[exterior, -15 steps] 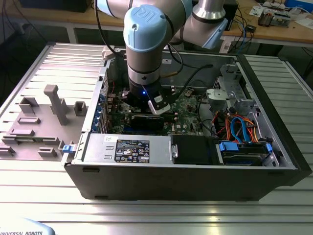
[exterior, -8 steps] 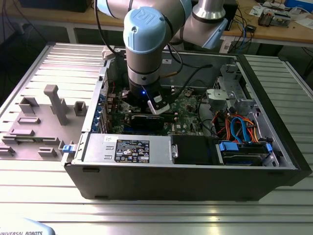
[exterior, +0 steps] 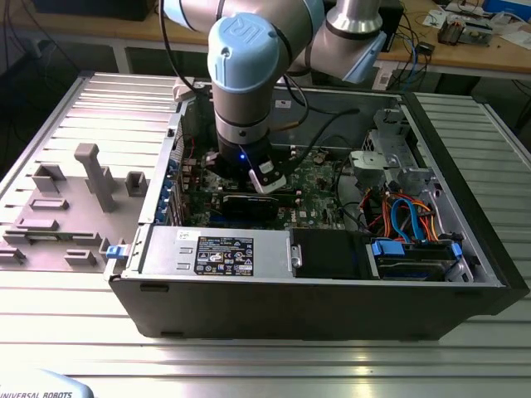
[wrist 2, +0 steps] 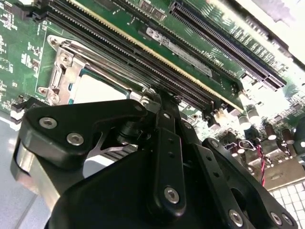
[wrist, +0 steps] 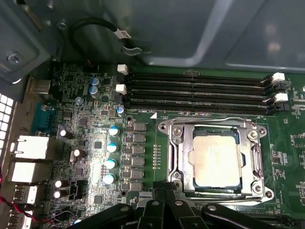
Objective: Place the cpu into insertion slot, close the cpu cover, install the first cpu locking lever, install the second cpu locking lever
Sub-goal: 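Install the second cpu locking lever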
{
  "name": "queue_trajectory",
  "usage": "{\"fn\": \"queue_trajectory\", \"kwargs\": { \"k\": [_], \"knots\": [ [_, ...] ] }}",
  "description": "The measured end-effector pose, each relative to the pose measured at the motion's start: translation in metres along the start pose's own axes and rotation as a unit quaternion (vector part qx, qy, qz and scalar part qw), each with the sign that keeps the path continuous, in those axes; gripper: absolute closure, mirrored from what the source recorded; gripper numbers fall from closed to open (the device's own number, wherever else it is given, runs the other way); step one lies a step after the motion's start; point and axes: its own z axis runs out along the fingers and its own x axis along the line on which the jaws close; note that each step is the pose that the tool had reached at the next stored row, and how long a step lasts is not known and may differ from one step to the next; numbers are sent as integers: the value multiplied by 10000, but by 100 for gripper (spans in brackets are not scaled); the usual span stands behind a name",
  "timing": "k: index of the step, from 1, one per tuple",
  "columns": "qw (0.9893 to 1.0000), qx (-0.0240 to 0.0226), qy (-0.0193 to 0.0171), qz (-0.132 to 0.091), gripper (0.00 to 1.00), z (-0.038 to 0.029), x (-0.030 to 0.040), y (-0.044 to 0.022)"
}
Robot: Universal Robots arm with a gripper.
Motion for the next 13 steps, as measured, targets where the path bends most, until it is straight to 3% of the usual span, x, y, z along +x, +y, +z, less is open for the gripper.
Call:
{"fn": "queue_trajectory", "kwargs": {
  "k": [8,13],
  "knots": [
    [10000,8,4,1,89,-221,2,58],
    [10000,8,4,2,89,-226,2,60]
  ]
}}
